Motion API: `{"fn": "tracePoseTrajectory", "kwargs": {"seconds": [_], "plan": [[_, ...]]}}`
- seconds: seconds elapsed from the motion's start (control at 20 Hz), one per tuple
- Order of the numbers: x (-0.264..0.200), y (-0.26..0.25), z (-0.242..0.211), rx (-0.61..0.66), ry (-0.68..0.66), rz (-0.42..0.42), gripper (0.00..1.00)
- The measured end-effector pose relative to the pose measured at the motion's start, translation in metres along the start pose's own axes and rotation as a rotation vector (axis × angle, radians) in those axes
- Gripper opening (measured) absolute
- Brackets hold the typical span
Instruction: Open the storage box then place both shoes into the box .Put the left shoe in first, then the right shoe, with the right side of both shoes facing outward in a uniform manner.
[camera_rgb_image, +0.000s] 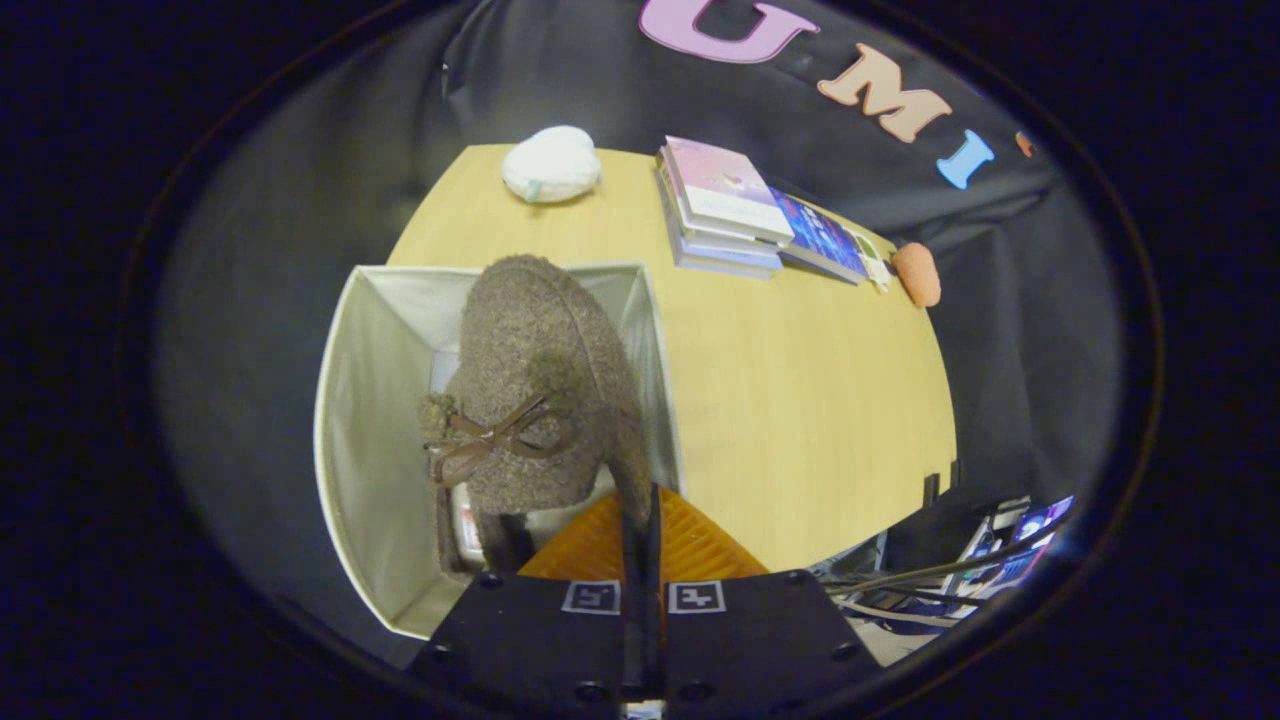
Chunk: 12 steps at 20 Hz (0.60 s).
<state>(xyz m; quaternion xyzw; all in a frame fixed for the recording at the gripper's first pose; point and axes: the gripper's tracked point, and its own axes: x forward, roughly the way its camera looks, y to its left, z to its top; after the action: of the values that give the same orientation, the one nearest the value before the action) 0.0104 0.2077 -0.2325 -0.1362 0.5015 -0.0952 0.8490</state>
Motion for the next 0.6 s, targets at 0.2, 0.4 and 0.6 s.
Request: {"fn": "tracePoseTrajectory", "kwargs": {"seconds": [0.2,0.4,0.6], "plan": [[0.028,0.009,-0.012,-0.008,0.062,-0.025,0.04],[0.050,0.023,-0.022,-0.011,0.100,-0.009,0.04],[0.057,0.025,-0.030,-0.022,0.107,-0.004,0.06]]}}
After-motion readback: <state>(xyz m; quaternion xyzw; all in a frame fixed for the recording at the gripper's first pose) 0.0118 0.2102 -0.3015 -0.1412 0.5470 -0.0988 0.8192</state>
